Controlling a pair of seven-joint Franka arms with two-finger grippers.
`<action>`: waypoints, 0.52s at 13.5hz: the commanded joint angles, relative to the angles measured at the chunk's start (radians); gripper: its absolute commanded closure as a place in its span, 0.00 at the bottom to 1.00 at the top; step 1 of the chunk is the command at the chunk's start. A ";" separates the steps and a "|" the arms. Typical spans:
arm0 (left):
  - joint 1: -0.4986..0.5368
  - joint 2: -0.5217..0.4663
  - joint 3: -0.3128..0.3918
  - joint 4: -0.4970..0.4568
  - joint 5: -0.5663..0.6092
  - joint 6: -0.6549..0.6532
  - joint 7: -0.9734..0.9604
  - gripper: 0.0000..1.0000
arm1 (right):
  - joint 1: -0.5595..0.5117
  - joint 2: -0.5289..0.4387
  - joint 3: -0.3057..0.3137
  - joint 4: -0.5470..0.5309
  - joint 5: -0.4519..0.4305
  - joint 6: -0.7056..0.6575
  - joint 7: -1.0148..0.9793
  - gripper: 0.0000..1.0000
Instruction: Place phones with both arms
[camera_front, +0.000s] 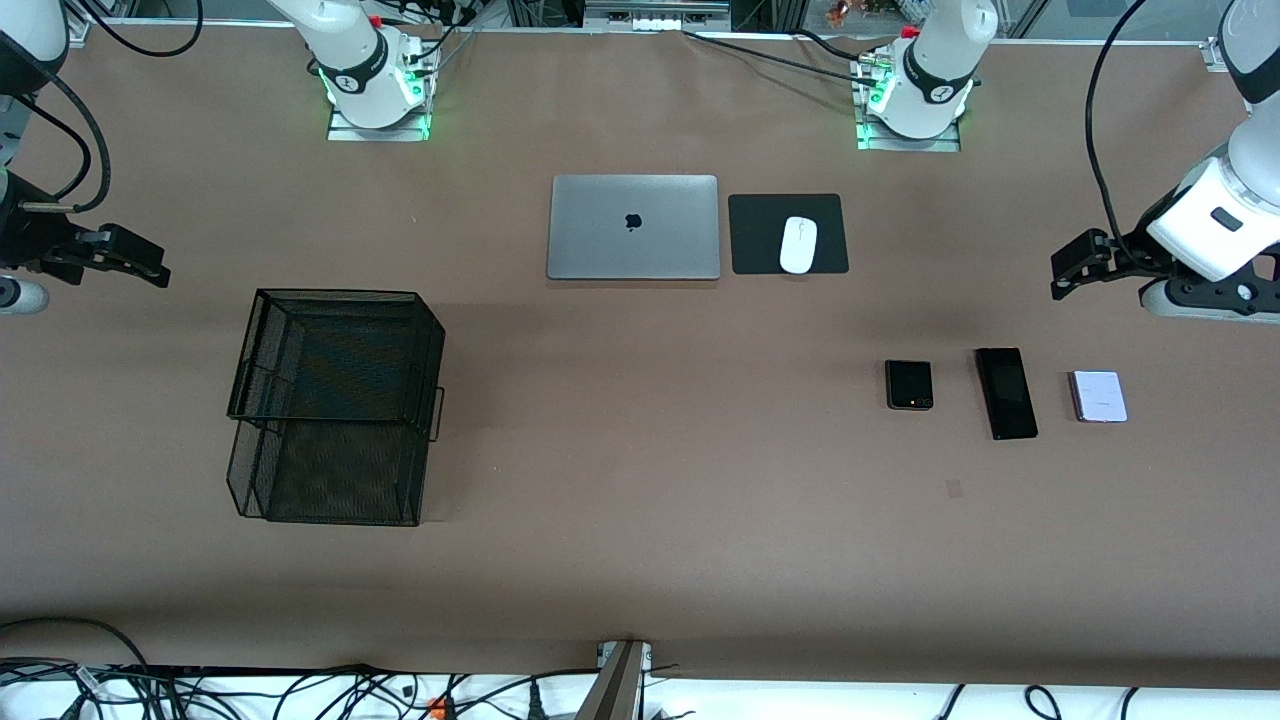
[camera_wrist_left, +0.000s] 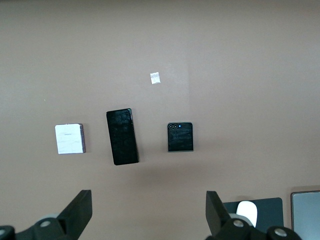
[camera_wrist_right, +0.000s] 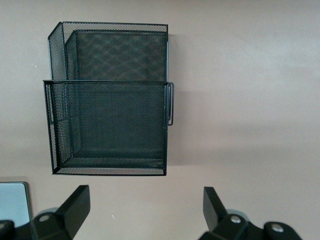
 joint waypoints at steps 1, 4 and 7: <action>-0.001 0.015 0.005 0.036 -0.015 -0.029 0.012 0.00 | -0.017 -0.026 0.010 -0.023 0.020 0.002 -0.013 0.00; -0.003 0.015 0.005 0.036 -0.017 -0.030 0.009 0.00 | -0.017 -0.025 0.010 -0.021 0.020 0.002 -0.013 0.00; 0.002 0.030 0.005 0.033 -0.027 -0.037 0.004 0.00 | -0.017 -0.025 0.010 -0.021 0.020 0.002 -0.013 0.00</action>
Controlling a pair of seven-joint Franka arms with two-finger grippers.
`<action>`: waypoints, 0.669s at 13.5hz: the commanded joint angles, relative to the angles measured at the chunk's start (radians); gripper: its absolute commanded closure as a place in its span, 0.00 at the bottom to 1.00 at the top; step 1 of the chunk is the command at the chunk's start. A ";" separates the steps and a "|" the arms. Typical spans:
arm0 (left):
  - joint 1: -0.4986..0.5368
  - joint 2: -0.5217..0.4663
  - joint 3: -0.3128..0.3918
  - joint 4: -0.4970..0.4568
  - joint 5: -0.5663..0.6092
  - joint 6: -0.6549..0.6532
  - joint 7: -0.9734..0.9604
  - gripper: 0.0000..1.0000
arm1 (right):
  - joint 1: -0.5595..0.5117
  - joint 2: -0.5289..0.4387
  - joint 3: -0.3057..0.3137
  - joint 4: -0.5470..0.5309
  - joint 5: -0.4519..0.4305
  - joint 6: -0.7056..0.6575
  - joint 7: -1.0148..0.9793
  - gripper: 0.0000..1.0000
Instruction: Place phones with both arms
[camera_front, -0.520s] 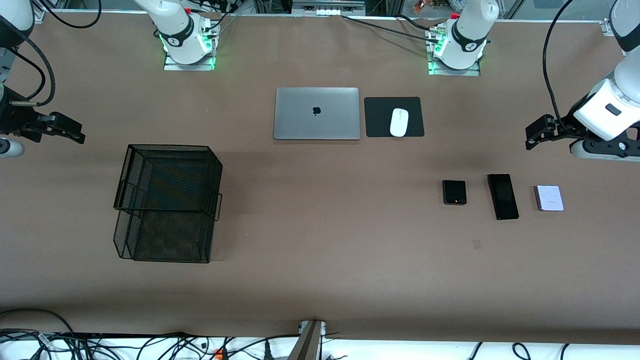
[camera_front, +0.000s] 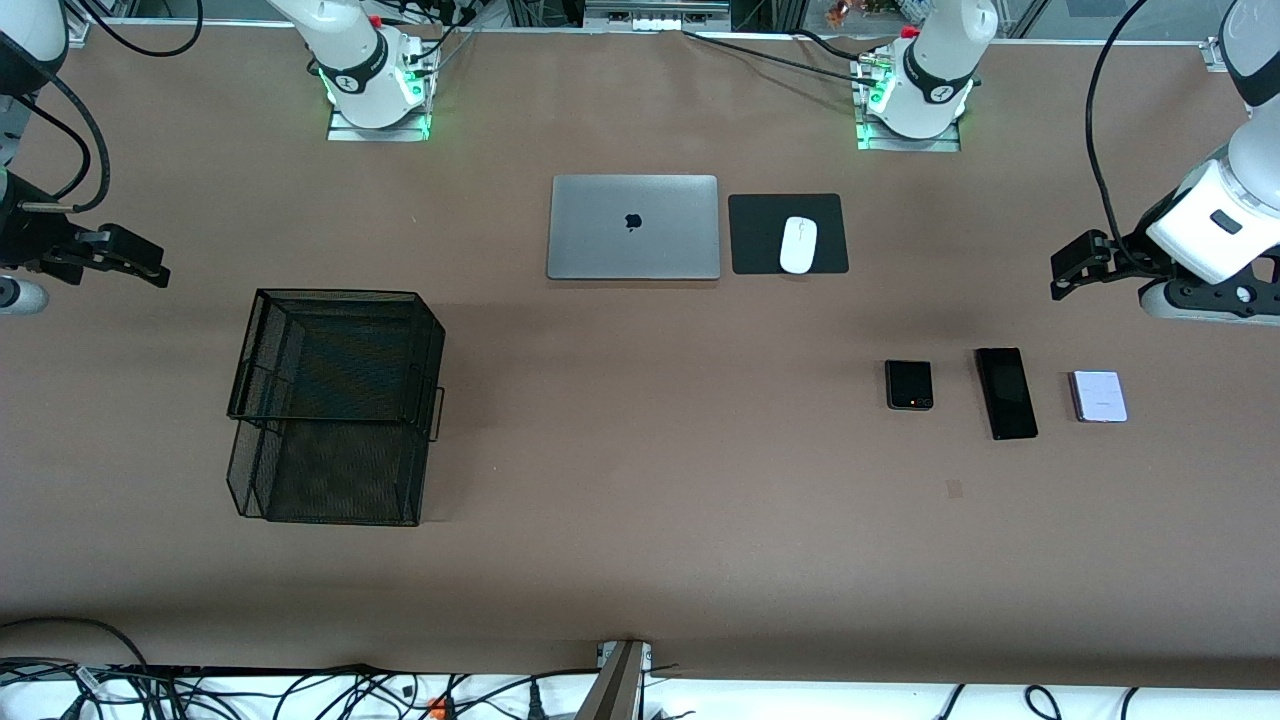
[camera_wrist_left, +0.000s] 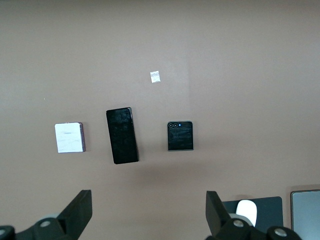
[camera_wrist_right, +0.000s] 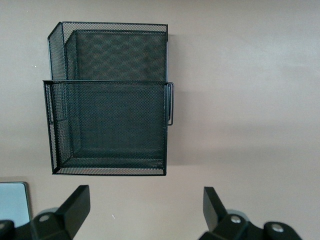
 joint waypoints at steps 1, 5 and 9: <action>0.003 0.028 0.006 0.030 -0.026 -0.051 0.006 0.00 | -0.017 -0.025 0.010 -0.021 0.020 0.002 -0.013 0.00; 0.002 0.034 0.005 0.044 -0.030 -0.062 0.007 0.00 | -0.017 -0.023 0.010 -0.021 0.020 0.004 -0.012 0.00; -0.003 0.095 0.005 0.056 -0.032 -0.067 0.023 0.00 | -0.017 -0.023 0.012 -0.021 0.020 0.007 -0.012 0.00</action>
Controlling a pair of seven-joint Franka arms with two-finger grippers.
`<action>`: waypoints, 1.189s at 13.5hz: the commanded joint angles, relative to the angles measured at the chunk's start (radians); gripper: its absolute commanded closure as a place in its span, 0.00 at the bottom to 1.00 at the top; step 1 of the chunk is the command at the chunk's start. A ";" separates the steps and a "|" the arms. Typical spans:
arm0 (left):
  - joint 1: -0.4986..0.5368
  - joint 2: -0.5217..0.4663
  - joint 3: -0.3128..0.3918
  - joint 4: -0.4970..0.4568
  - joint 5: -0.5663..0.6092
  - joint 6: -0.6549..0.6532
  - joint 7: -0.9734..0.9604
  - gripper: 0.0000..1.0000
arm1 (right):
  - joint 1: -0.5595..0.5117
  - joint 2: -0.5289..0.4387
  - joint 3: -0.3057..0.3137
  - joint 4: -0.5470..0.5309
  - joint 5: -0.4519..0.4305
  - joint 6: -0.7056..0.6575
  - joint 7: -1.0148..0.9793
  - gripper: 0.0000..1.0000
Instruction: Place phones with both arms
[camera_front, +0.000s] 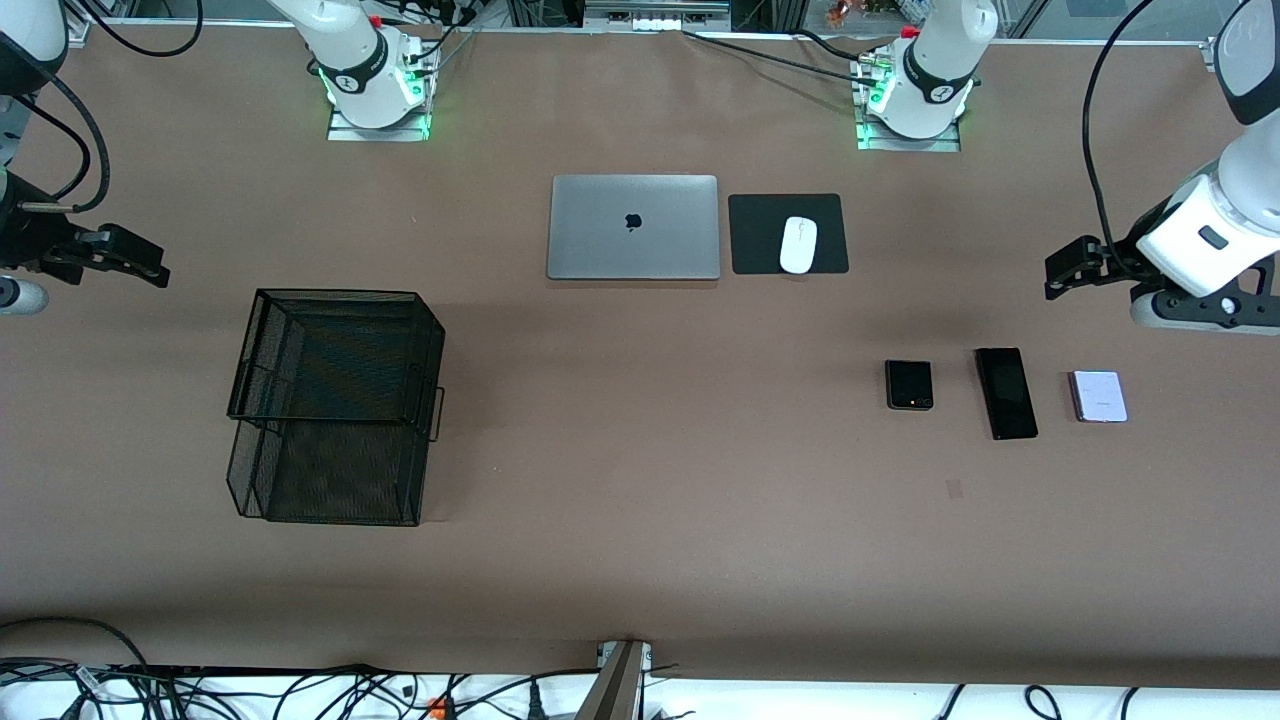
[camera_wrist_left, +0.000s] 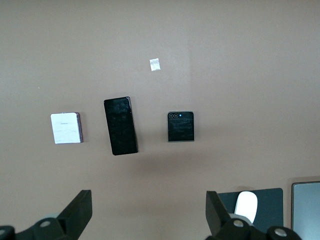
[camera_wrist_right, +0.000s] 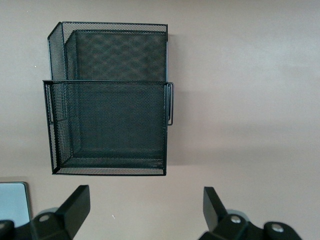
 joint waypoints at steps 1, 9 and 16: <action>-0.007 0.071 0.003 0.031 -0.031 -0.031 0.024 0.00 | -0.016 -0.023 0.012 -0.021 0.020 0.007 -0.012 0.00; -0.012 0.172 -0.027 -0.302 -0.032 0.373 -0.052 0.00 | -0.016 -0.023 0.010 -0.021 0.020 0.009 -0.012 0.00; -0.012 0.321 -0.061 -0.541 -0.029 0.961 -0.089 0.00 | -0.016 -0.023 0.012 -0.021 0.020 0.004 -0.012 0.00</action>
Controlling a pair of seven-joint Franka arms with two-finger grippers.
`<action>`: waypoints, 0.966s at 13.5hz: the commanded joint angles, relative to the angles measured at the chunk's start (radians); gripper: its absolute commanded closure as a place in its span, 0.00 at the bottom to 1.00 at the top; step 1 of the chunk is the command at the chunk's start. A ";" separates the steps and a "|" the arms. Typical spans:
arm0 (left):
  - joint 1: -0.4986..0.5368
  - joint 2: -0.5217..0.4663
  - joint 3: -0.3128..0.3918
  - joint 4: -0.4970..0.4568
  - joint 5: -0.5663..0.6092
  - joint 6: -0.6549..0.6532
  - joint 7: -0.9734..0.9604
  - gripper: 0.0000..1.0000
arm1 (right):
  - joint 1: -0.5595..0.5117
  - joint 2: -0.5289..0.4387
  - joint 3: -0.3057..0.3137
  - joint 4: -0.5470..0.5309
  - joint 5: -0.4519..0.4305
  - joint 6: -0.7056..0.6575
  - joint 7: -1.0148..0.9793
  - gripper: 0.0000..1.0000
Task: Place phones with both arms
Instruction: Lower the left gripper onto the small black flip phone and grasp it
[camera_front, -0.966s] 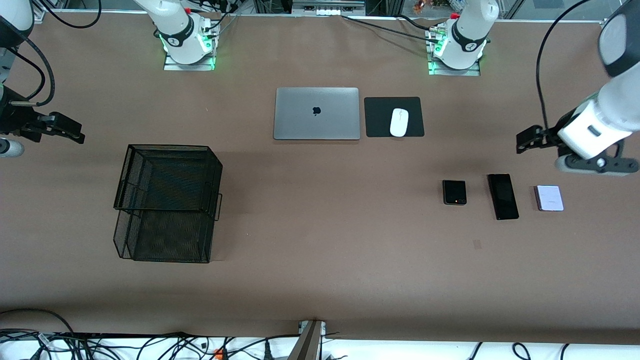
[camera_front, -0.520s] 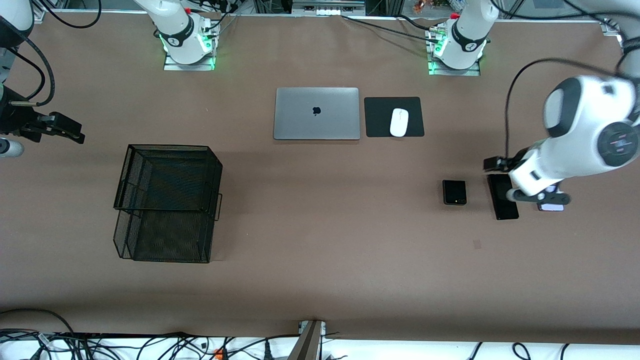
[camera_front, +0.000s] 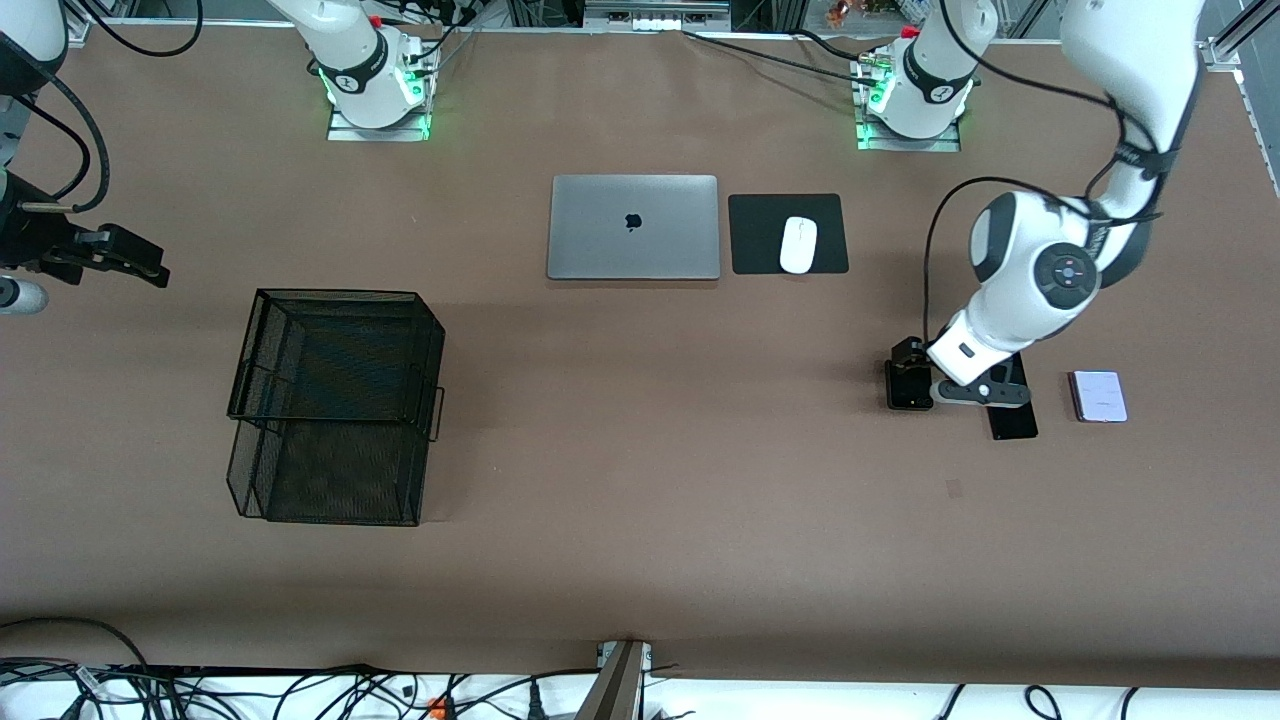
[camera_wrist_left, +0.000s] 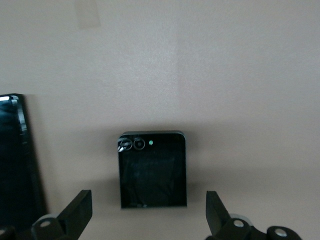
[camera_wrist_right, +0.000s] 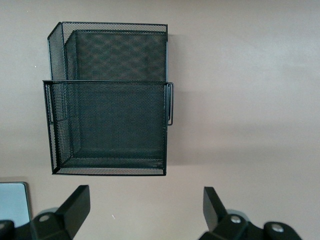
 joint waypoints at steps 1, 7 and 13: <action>-0.001 0.058 0.001 0.001 -0.027 0.097 0.002 0.00 | -0.016 -0.023 0.012 -0.021 0.020 0.004 -0.012 0.00; 0.000 0.138 -0.001 -0.019 -0.027 0.236 0.003 0.00 | -0.016 -0.023 0.013 -0.021 0.020 0.002 -0.012 0.00; 0.007 0.111 -0.002 0.025 -0.027 0.176 0.003 0.93 | -0.016 -0.020 0.012 -0.021 0.020 0.008 -0.016 0.00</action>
